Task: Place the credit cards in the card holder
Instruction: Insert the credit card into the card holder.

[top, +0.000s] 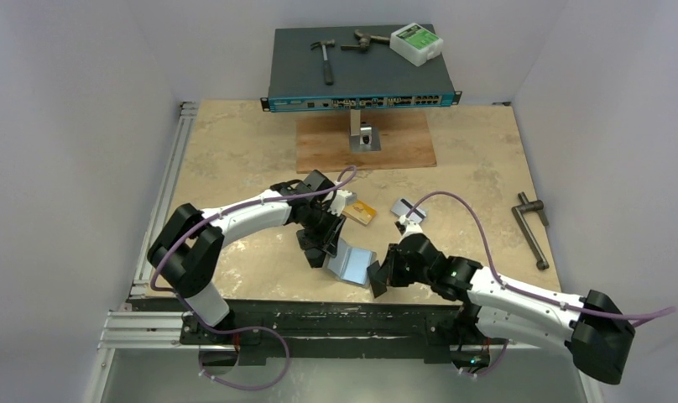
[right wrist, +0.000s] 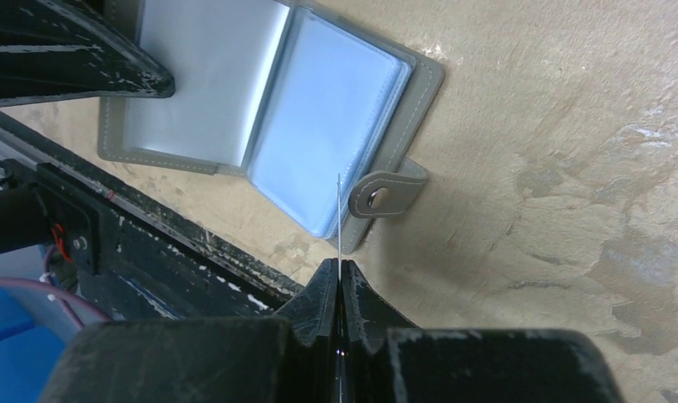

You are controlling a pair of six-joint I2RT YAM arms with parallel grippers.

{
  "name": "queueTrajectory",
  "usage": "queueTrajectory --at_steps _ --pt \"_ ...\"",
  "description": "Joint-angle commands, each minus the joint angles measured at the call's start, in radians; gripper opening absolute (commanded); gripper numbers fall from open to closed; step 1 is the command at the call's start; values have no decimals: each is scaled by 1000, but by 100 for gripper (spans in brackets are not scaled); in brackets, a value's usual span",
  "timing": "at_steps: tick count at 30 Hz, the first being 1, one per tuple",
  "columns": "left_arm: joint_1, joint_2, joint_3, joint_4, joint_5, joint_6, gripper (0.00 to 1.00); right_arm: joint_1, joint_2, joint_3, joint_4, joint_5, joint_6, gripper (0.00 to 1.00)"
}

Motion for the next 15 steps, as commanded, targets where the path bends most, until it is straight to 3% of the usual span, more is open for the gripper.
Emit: queueTrajectory --at_steps 1,15 --pt "-6 -40 33 20 16 23 26 -4 36 29 47 0 -19 0" --pt "-12 -38 35 21 18 24 25 -5 36 -6 57 -11 -15 0"
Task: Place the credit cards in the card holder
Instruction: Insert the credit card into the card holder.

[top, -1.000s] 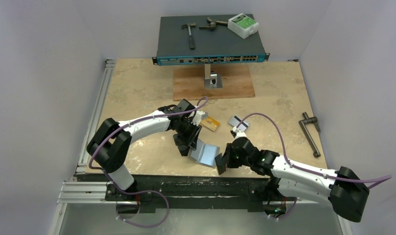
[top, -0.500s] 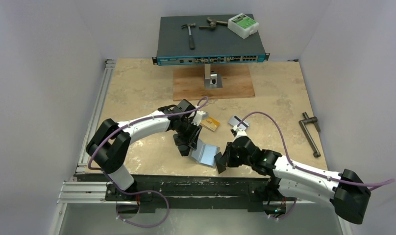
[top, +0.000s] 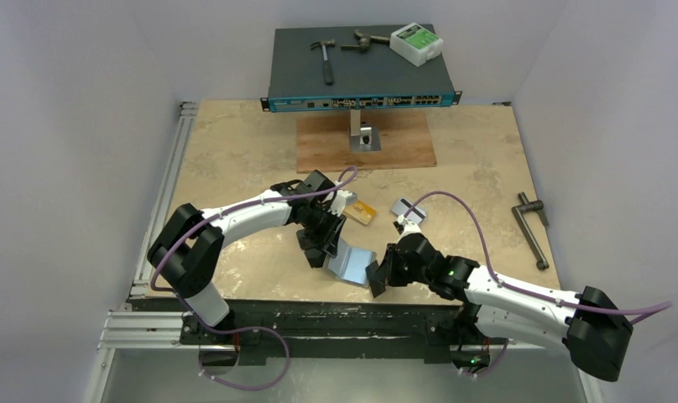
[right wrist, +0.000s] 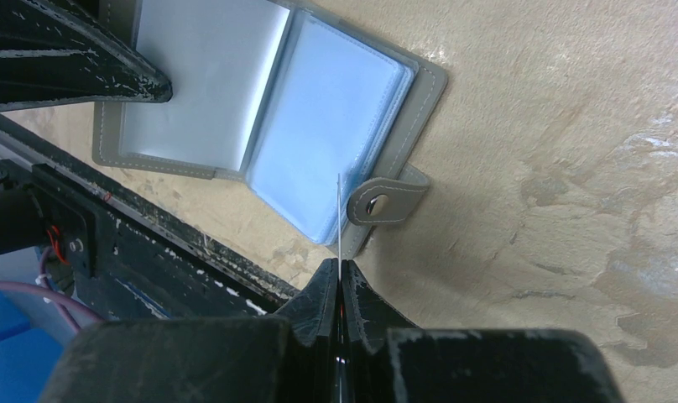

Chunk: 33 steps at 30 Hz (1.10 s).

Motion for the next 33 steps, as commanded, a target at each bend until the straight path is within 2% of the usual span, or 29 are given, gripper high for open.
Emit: queueTrajectory --at_steps 1,33 --pt "-7 -39 34 21 17 23 25 -5 -8 -8 23 -8 -8 0" --pt "-18 -39 36 20 18 29 24 -5 36 -33 70 -30 -7 0"
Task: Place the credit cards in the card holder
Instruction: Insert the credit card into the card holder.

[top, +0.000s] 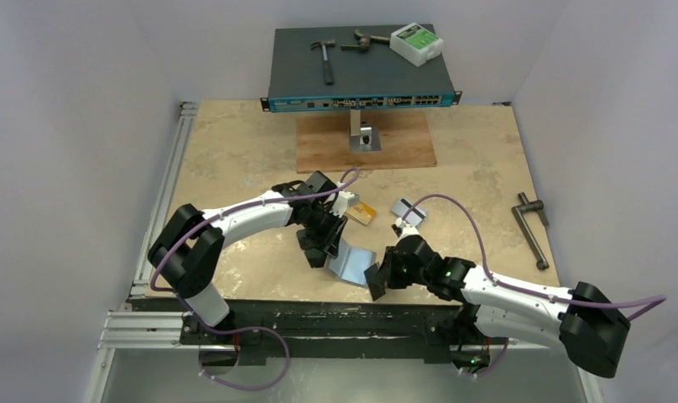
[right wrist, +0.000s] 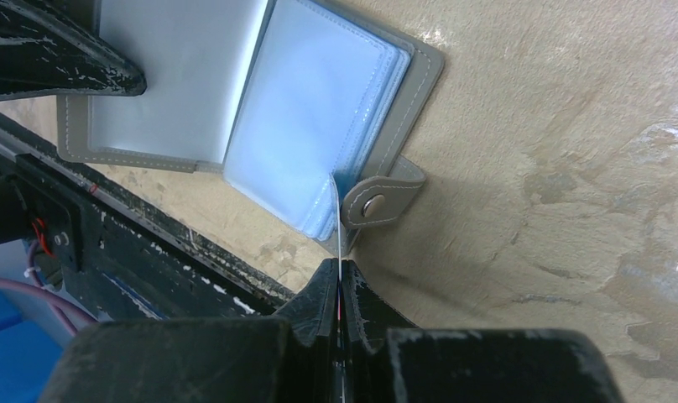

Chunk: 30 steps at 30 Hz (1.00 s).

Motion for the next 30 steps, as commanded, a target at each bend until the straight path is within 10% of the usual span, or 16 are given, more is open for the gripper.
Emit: queueTrajectory --at_steps 1,11,19,30 --pt "-4 -39 32 19 18 15 23 -5 -6 -2 18 -4 -8 0" --pt "-5 -40 33 23 21 15 25 -11 69 2 115 -27 -16 0" --pt "-4 -45 19 38 56 3 57 -20 106 39 174 -35 -51 0" --pt "1 -47 17 43 85 -6 59 -66 153 39 275 -100 -76 0"
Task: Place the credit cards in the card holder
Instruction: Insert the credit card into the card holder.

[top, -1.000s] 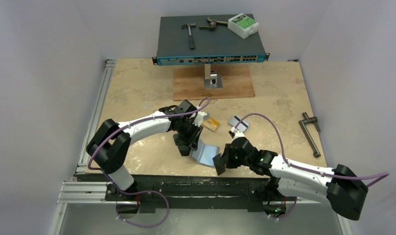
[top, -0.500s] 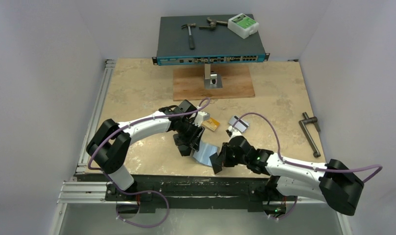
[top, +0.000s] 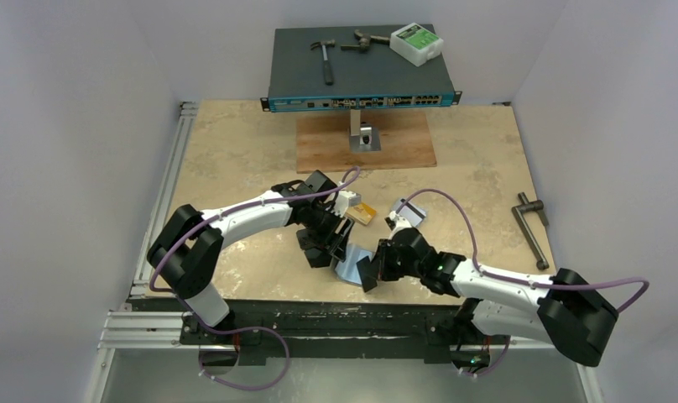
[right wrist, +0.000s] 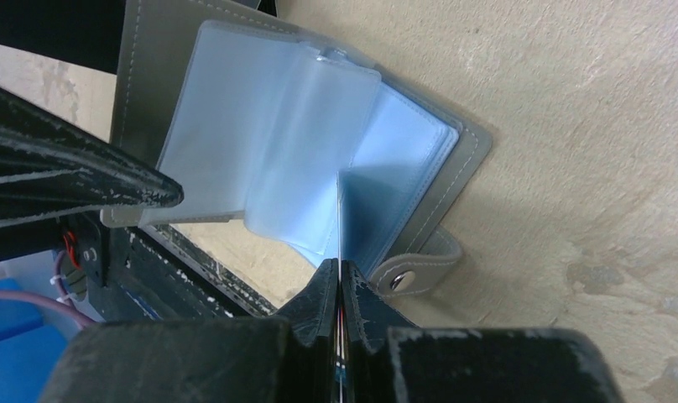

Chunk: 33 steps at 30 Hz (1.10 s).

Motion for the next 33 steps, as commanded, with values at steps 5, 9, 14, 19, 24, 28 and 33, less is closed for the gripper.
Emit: queueTrajectory --at_steps 5,9,14,19,24,28,33 --pt "8 -46 16 25 26 1 35 -45 68 39 118 -71 -47 0" --pt "8 -49 28 -2 -29 14 25 -55 51 33 101 -69 -49 0" --pt "8 -46 30 -13 -60 13 23 -64 -15 18 47 -55 -40 0" --pt "8 -44 28 -16 -73 11 20 -65 -98 -7 -7 -32 -18 0" --pt "8 -38 27 -14 -76 7 14 -66 -142 -35 -33 -19 -4 0" --pt "8 -38 27 -17 -86 7 4 -66 -173 -53 -87 -9 9 0" --pt "8 -33 27 -16 -83 -9 0 -66 -175 -71 -101 -28 13 0"
